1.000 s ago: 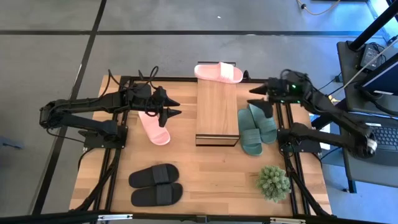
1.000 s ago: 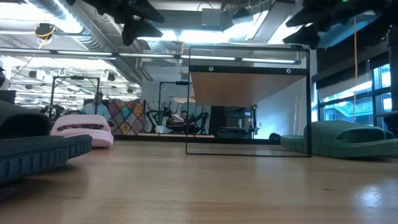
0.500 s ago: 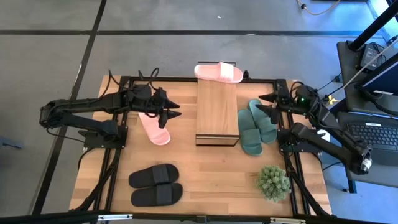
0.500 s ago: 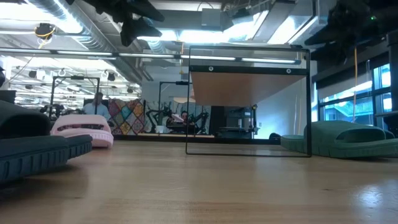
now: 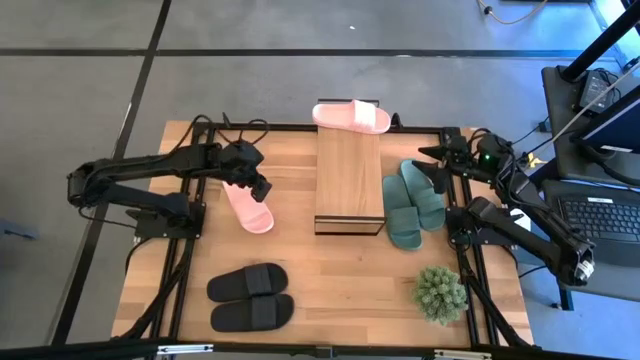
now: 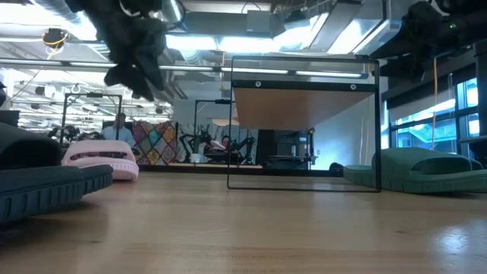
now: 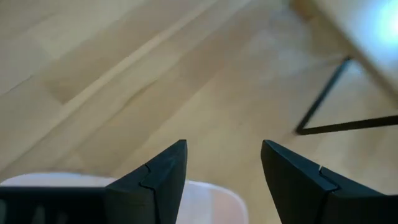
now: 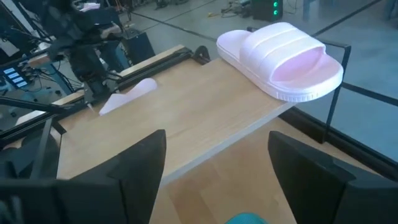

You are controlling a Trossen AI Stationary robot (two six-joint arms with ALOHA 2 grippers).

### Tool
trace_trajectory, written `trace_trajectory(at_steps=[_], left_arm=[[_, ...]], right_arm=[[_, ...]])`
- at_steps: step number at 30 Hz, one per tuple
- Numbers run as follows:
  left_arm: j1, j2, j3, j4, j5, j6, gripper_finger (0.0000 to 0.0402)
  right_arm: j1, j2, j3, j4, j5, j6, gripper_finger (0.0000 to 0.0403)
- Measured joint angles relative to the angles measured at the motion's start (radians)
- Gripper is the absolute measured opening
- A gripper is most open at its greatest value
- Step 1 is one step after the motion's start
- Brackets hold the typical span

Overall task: Pick and place slides into the shelf
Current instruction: Put the pink slide on the shelf

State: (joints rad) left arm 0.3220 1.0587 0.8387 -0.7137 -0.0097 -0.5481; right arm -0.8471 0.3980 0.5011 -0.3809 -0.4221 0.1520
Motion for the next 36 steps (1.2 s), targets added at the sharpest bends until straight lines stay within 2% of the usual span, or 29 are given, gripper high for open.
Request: trace_trajectory(at_steps=[3,8,15,23,33,36], left_arm=[[0.032,0.024,0.0,-0.018,0.014,0.015,0.0197],[0.096,0.06,0.0,-0.048,0.11,0.034,0.0197],[0.17,0.127,0.0,-0.22,0.101,0.034,0.0197],[0.212,0.193,0.0,-0.218,0.212,0.087,0.0197],[0.254,0.328,0.0,-0.221,0.223,0.132,0.0197],[0.272,0.35,0.0,-0.216,0.294,0.165,0.0197]], right_arm=[[0.0,0.008,0.0,0.0,0.0,0.0,0.0283],[0.0,0.023,0.0,-0.001,-0.027,0.0,0.0283],[0.0,0.034,0.0,-0.001,-0.052,0.0,0.0283],[0.0,0.034,0.0,-0.003,-0.052,0.0,0.0283],[0.0,0.034,0.0,-0.007,-0.052,-0.003,0.0283],[0.0,0.034,0.0,-0.007,-0.052,-0.003,0.0283]])
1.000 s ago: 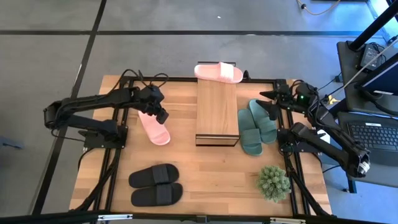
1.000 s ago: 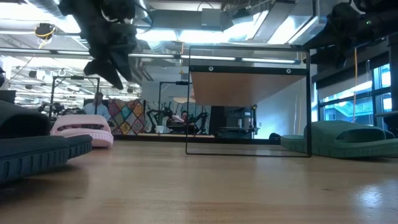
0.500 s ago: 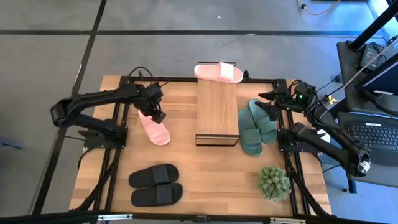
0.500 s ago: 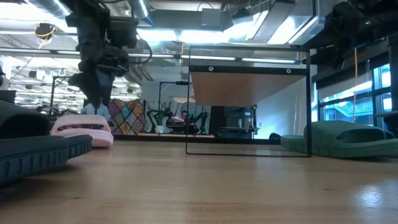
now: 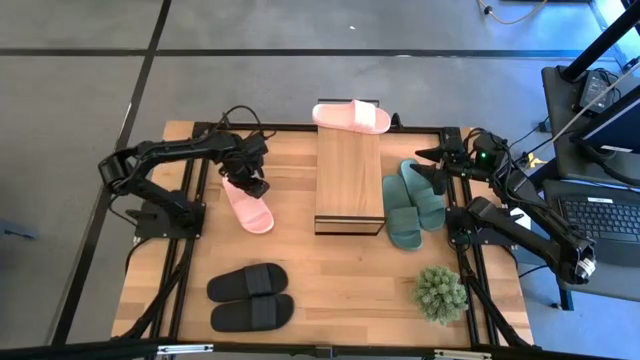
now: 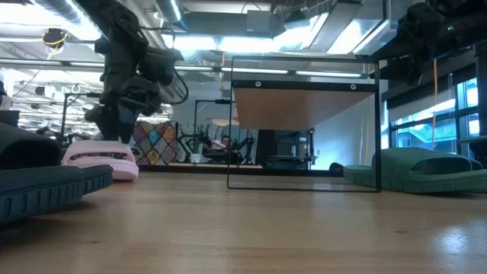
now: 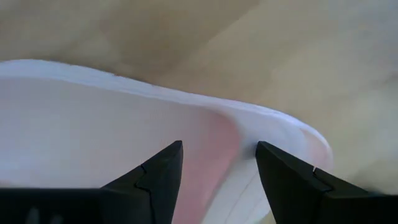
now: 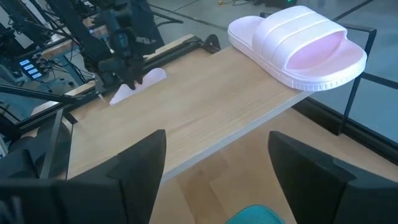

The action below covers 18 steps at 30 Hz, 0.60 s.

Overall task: Pick and place slides into the shelf
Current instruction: Put the pink slide on the shelf

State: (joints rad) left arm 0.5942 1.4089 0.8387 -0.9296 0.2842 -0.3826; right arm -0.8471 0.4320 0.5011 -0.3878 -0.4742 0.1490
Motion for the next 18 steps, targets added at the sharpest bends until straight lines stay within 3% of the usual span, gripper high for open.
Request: trace_trajectory(at_steps=[3,11,18], left_arm=[[0.007,0.017,0.0,-0.001,0.092,0.027,0.0197],[0.008,0.033,-0.078,0.005,0.205,0.075,0.0197],[0.008,0.033,-0.155,0.024,0.21,0.074,0.0158]], right_arm=[[0.0,0.0,0.0,-0.005,0.0,0.0,0.0283],[0.0,0.0,0.0,-0.053,-0.001,-0.027,0.0283],[0.0,0.0,0.0,-0.05,0.0,-0.03,0.0283]])
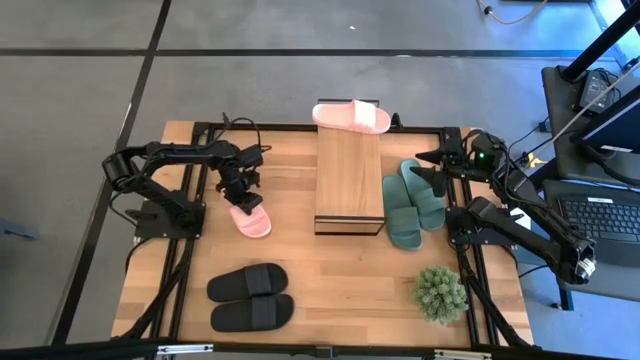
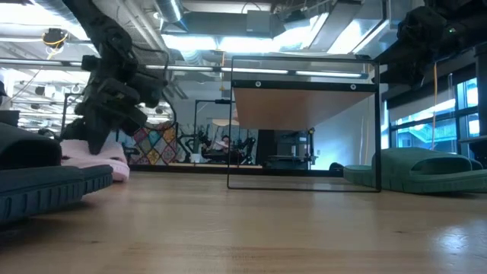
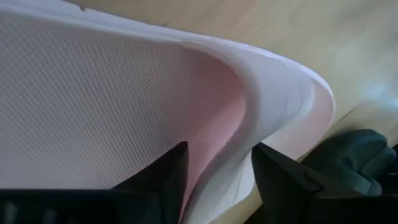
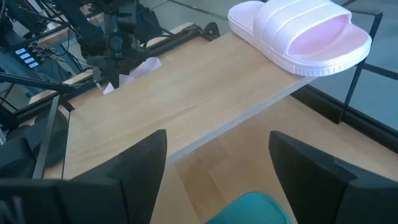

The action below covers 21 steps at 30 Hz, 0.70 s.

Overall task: Pick and place slides into the shelf
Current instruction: Put the pink slide on the shelf

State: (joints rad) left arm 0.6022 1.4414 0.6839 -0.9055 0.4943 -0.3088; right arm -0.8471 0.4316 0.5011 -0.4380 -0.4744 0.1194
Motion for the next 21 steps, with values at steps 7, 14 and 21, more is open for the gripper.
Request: trace_trajectory(at_steps=[7,14,21], left_arm=[[0.0,0.0,-0.009,0.055,0.086,0.0,0.0056],[-0.001,0.0,0.006,0.143,0.126,0.005,0.0012],[-0.013,0.001,0.069,0.198,0.119,0.071,0.0005]], right_arm=[[0.0,0.0,0.0,0.0,0.0,0.002,0.0283],[0.0,0.0,0.0,0.001,0.002,0.003,0.0283],[0.0,0.0,0.0,0.001,0.002,0.003,0.0283]])
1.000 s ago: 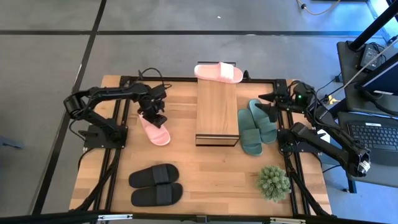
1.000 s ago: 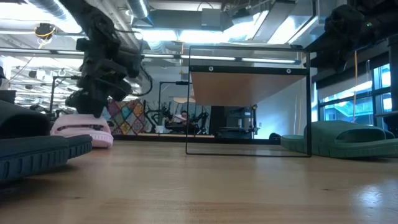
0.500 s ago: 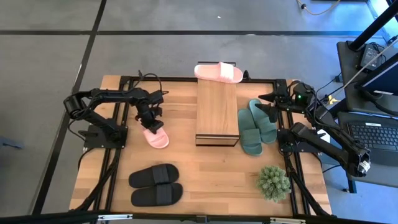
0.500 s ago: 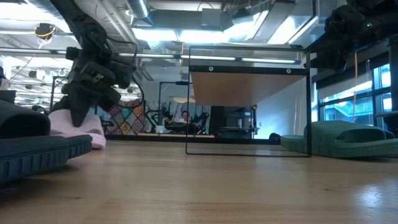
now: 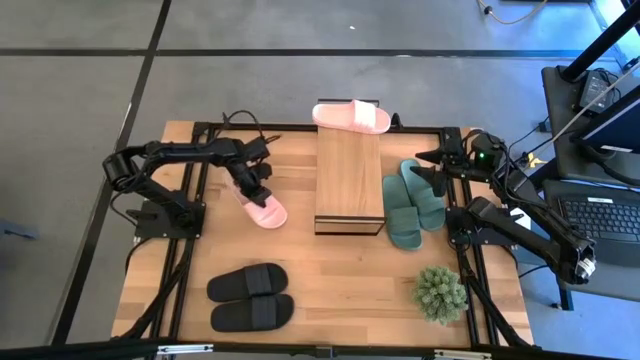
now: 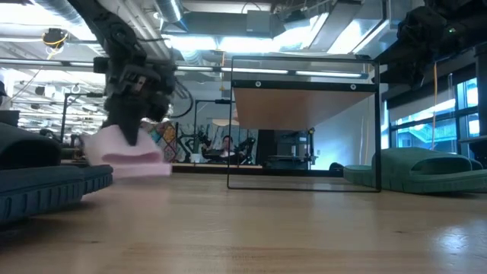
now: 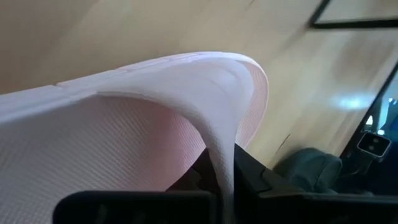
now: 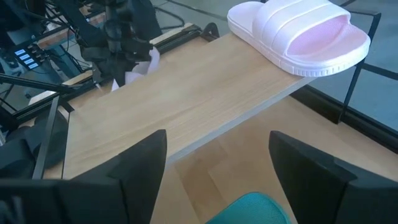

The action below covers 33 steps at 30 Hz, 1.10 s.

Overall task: Pick and place slides into the shelf
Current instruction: Put the pink slide on the shelf

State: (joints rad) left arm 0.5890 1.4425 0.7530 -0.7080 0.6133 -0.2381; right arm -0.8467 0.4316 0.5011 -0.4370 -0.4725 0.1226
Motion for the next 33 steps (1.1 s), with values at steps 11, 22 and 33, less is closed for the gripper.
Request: trace_trajectory(at_steps=[11,22,33], left_arm=[[-0.039,-0.004,0.227,-0.099,-0.147,0.094,0.0002],[-0.164,-0.021,0.484,-0.105,-0.407,0.17,0.0001],[-0.281,-0.028,0.721,0.039,-0.522,0.094,0.0001]], right_arm=[[0.0,0.0,0.0,0.001,0.001,0.0,0.0283],[0.0,0.0,0.0,0.038,0.003,-0.002,0.0283],[0.01,0.0,0.0,0.262,0.0,0.066,0.0283]])
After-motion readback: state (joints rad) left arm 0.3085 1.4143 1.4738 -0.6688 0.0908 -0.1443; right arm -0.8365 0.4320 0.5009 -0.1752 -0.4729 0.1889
